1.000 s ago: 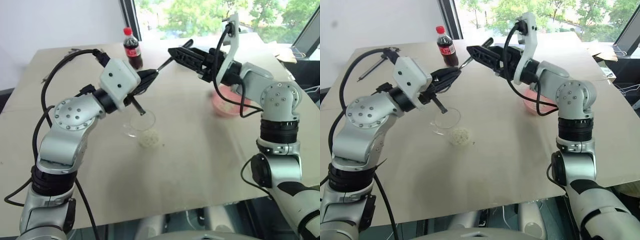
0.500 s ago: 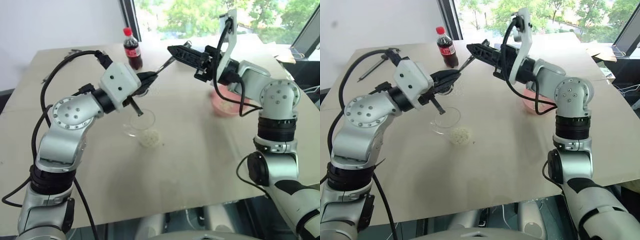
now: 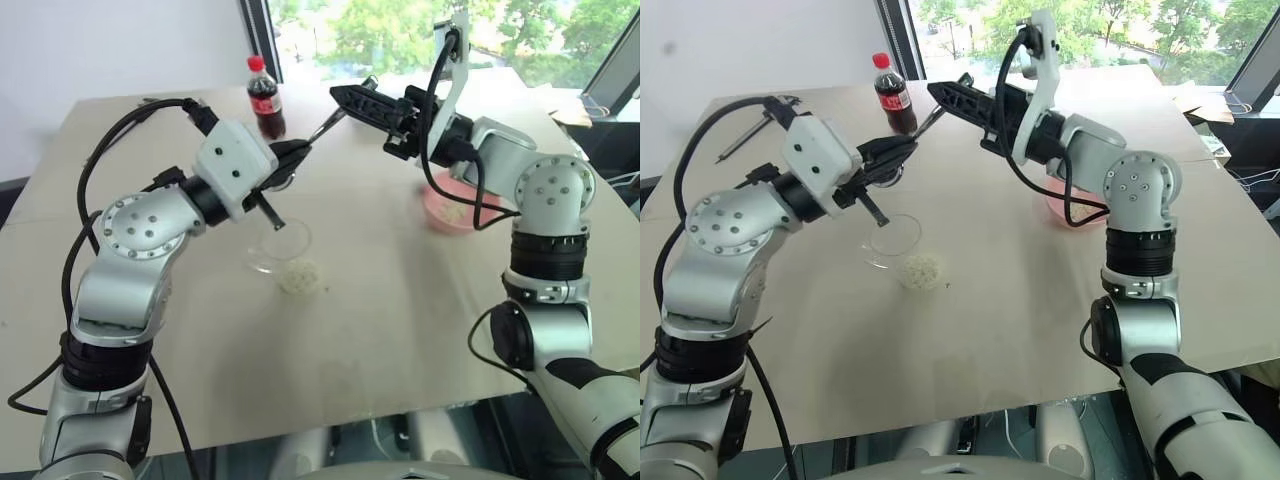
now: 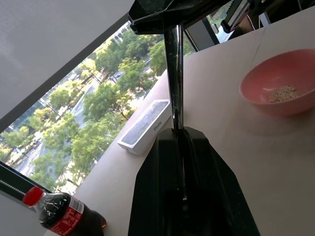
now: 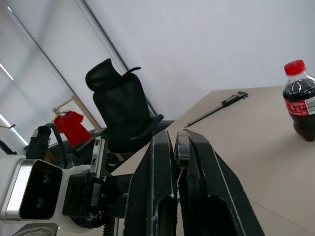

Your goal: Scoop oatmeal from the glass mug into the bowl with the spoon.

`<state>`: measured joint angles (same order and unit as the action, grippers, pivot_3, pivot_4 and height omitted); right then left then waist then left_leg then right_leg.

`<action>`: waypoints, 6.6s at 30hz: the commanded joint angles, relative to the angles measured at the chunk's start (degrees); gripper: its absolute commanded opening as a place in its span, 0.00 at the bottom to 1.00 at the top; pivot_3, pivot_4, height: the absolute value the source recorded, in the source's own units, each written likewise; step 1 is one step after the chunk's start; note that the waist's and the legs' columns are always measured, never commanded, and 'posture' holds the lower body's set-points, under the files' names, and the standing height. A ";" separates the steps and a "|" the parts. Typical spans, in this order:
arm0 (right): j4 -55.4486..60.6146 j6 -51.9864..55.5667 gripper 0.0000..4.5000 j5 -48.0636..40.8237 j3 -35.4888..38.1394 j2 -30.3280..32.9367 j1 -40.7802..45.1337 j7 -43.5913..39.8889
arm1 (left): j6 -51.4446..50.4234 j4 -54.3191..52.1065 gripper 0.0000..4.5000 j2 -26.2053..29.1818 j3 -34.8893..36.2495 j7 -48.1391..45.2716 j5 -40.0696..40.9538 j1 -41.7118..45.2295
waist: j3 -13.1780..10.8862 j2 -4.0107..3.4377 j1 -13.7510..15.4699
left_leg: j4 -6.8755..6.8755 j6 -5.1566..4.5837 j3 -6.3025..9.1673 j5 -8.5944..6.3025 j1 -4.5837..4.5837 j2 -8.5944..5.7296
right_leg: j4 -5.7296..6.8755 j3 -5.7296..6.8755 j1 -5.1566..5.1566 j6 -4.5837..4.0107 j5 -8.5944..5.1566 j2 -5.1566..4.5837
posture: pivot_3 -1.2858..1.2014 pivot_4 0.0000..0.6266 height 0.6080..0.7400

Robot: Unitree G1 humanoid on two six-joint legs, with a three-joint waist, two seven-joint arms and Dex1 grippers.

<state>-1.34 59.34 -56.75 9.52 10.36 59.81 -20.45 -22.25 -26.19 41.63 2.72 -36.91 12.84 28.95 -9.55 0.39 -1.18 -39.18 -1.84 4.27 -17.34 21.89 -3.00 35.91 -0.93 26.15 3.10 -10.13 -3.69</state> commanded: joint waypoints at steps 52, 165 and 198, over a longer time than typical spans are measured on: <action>-3.60 -3.81 0.00 3.44 8.93 5.87 -0.03 5.04 | 14.31 18.40 0.31 -8.53 13.60 -12.40 9.91 -27.80 | 0.08 -0.16 -1.02 | 0.01 -0.03 -0.09 -0.02 -0.12 0.09 | -0.02 -0.04 -0.10 -0.10 0.06 -0.01 | 0.52 0.24 1.00; -12.87 33.16 0.00 11.44 42.65 -6.49 11.85 23.88 | 27.90 53.23 0.01 -26.60 2.37 7.98 -2.99 7.57 | 0.17 -0.18 -0.72 | -0.12 -0.04 0.01 0.03 0.04 -0.18 | 0.49 -0.01 0.03 -0.07 0.08 -0.25 | 0.52 0.24 1.00; -13.86 33.16 0.00 2.60 54.42 -8.02 12.31 35.10 | 28.74 55.86 0.01 -29.10 4.57 8.46 -0.25 8.11 | 0.17 -0.18 -1.11 | -0.12 -0.06 -0.03 0.03 0.03 -0.16 | 0.56 -0.05 0.04 -0.06 0.08 -0.22 | 0.52 0.24 1.00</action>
<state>-16.25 92.17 -51.63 62.73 1.99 70.98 14.27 5.17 29.92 12.67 6.40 -28.45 11.49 35.80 -9.38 0.21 -2.29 -39.30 -1.90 4.24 -17.31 21.92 -3.16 36.47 -0.98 26.19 3.03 -10.06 -3.91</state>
